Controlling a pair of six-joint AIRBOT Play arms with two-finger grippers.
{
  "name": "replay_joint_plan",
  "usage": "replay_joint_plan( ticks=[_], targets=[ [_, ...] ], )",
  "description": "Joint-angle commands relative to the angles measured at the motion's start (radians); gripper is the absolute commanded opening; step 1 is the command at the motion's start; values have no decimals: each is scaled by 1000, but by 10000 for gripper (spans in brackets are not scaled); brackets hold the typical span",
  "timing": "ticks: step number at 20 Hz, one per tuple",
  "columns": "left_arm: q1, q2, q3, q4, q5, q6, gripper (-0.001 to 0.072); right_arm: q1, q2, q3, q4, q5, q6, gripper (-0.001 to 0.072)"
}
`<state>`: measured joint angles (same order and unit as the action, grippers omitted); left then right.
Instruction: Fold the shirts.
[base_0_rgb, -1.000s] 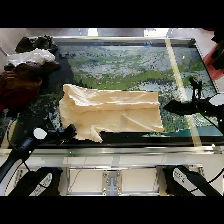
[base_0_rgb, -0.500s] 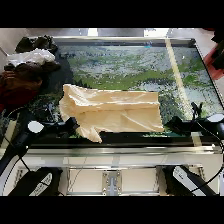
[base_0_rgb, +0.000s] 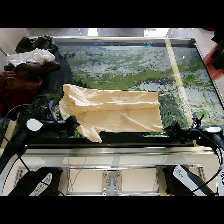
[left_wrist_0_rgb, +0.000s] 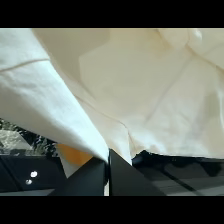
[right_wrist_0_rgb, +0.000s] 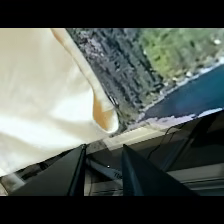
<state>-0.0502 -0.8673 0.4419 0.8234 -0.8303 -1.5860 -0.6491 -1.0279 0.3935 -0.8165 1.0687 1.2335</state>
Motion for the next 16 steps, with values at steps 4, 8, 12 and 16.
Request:
replay_joint_plan(
  ticks=[4, 8, 12, 16],
  targets=[
    [0, 0, 2, 0, -5, 15, 14, -4, -1, -17, 51, -62, -9, 285],
    [0, 0, 2, 0, -5, 18, 14, -4, -22, -17, 79, -60, -12, 390],
    [0, 0, 2, 0, -5, 24, 14, 8, -65, -16, 114, -63, -33, 387],
    [0, 0, 2, 0, -6, 24, 14, 128, -68, -16, 119, -154, -27, 286]
  ],
)
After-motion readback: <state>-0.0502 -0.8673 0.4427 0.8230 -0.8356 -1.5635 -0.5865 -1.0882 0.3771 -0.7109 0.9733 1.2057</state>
